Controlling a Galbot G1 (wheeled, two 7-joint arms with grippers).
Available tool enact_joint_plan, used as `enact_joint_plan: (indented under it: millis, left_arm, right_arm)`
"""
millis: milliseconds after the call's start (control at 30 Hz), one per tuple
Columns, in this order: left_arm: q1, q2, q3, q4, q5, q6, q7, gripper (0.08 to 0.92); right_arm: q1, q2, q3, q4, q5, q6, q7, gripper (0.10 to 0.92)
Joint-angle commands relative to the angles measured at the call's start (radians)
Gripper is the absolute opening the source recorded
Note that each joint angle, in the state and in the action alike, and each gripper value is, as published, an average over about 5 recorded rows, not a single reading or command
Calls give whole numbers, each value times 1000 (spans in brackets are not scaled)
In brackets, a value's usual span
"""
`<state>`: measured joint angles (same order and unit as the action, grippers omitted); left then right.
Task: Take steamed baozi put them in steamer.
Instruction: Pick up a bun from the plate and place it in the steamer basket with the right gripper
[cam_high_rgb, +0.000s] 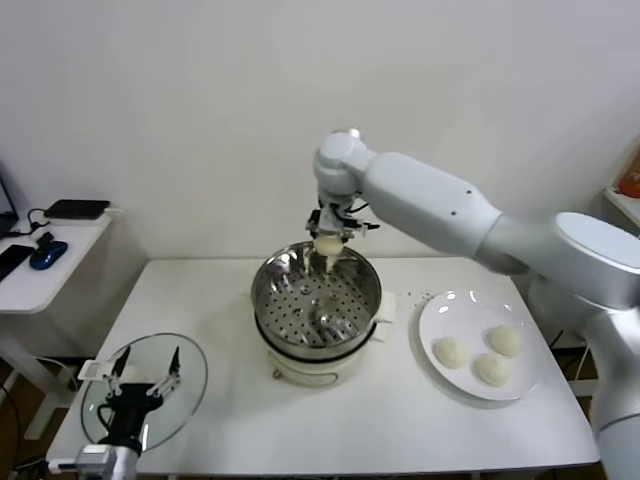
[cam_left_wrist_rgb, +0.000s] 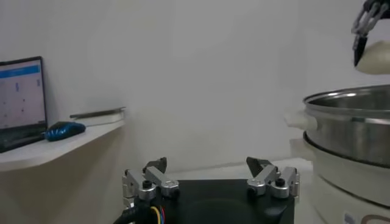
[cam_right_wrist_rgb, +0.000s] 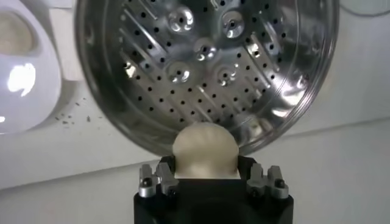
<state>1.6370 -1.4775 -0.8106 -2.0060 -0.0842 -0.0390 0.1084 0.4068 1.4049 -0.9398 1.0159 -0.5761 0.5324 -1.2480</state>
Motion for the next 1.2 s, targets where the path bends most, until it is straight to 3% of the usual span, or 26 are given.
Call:
enact_joint_plan:
  millis: [33,833,1200]
  left_arm:
    - [-2,-6,0,-19,-22,10,-1,823]
    - [-5,-11,-1,0,-17,16,-16,823]
    - [-7,-12,0,8,-8,23,-34,823]
  right_arm:
    - [-52,86,12,-56,-88,25,5,653]
    - [-136,81,13,-68,-115,28,11,653]
    - [-158,111,63,-107,-213,75,30,653]
